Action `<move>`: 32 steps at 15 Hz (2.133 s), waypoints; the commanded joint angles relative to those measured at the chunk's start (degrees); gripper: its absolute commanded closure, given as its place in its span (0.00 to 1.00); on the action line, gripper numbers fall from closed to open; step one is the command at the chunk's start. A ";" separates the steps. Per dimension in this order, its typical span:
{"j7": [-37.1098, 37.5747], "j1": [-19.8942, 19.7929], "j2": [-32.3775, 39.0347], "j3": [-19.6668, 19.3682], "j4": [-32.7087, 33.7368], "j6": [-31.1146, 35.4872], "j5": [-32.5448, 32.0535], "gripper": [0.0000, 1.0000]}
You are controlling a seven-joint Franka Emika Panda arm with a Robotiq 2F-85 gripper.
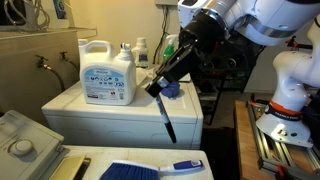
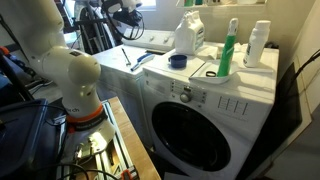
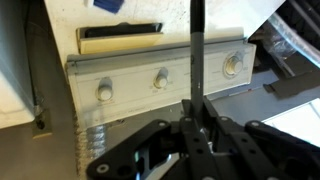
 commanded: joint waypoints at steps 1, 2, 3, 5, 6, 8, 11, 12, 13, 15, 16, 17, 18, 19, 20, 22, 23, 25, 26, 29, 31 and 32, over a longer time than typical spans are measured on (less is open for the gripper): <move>-4.21 1.41 0.69 -0.17 -0.40 -5.86 5.84 0.97; -4.70 1.54 0.88 -0.07 -0.70 -6.59 6.66 0.97; -5.66 1.73 1.03 -0.05 -0.71 -7.27 7.93 0.97; -7.94 2.28 1.60 0.15 -0.67 -8.36 11.05 0.97; -10.08 2.69 1.89 0.31 -0.51 -8.46 13.57 0.97; -15.34 3.39 2.68 0.74 -0.19 -6.87 17.71 0.97; -22.49 3.84 3.77 1.11 0.23 -6.23 23.15 0.97; -24.75 3.91 4.08 1.16 0.29 -6.22 24.72 0.97; -26.96 3.86 4.27 1.14 0.29 -6.71 25.98 0.97; -30.62 3.76 4.50 1.01 0.09 -7.46 27.53 0.97; -31.91 3.63 4.57 0.90 -0.14 -7.89 27.62 0.97; -33.11 3.55 4.67 0.83 -0.41 -8.16 27.23 0.97; -34.32 3.48 4.74 0.78 -0.50 -8.37 27.02 0.97; -36.59 3.56 4.97 0.88 0.06 -7.48 28.31 0.97; -38.49 3.67 5.25 1.00 0.46 -6.76 29.21 0.97; -43.05 3.87 5.86 1.19 1.10 -5.45 30.93 0.97; -44.98 3.84 5.91 1.16 1.24 -5.47 31.76 0.97; -48.82 3.86 6.14 1.16 1.58 -4.80 33.21 0.97; -50.79 3.86 6.26 1.16 1.89 -4.54 34.39 0.97; -55.03 3.89 6.81 1.18 2.29 -4.78 36.76 0.97; -57.73 3.94 7.30 1.21 2.43 -4.95 38.83 0.97; -58.91 4.00 7.53 1.24 2.43 -4.82 39.68 0.97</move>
